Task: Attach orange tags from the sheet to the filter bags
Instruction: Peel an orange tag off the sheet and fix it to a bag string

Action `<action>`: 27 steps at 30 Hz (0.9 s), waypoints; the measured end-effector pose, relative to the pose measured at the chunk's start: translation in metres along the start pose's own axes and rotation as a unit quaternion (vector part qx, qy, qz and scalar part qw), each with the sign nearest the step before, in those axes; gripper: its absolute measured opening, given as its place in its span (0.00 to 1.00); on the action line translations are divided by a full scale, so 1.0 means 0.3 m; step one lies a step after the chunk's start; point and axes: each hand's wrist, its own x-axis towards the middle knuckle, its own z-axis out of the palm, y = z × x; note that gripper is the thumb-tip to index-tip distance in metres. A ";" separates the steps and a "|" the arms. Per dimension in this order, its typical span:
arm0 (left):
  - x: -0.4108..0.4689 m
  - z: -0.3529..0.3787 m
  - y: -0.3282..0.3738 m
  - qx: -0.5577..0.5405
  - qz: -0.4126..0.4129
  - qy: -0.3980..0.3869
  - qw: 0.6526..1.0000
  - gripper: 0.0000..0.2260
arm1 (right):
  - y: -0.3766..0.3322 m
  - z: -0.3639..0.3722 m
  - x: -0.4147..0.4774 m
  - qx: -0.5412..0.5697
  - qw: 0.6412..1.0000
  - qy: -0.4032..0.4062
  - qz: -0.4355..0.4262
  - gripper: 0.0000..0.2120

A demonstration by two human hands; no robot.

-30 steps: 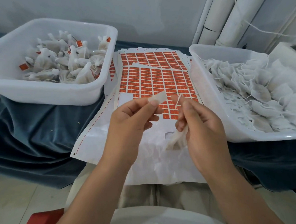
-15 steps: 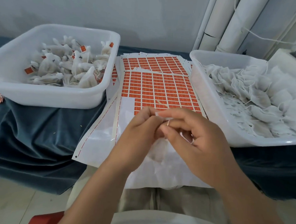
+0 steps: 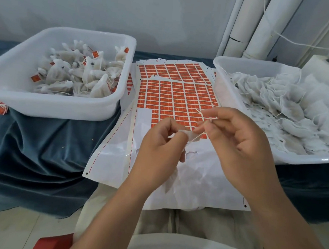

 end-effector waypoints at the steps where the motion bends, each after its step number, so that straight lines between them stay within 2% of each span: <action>1: 0.000 -0.003 0.002 0.005 0.005 0.004 1.000 0.09 | 0.001 0.000 0.000 -0.006 1.000 -0.007 0.000 0.09; 7: -0.008 -0.003 0.012 0.032 0.040 -0.005 0.999 0.08 | -0.002 0.006 -0.004 -0.089 0.995 -0.013 -0.037 0.10; 12: -0.011 -0.002 0.010 0.092 0.073 0.003 0.993 0.12 | 0.003 0.010 -0.005 -0.096 0.994 -0.008 -0.044 0.09; 19: 0.000 -0.010 0.009 0.109 0.076 0.017 0.991 0.13 | 0.008 0.021 -0.005 -0.109 0.993 -0.005 -0.052 0.10; 27: 0.002 -0.017 0.002 0.138 0.117 -0.016 0.983 0.13 | 0.017 0.020 -0.002 -0.119 0.992 0.002 -0.045 0.08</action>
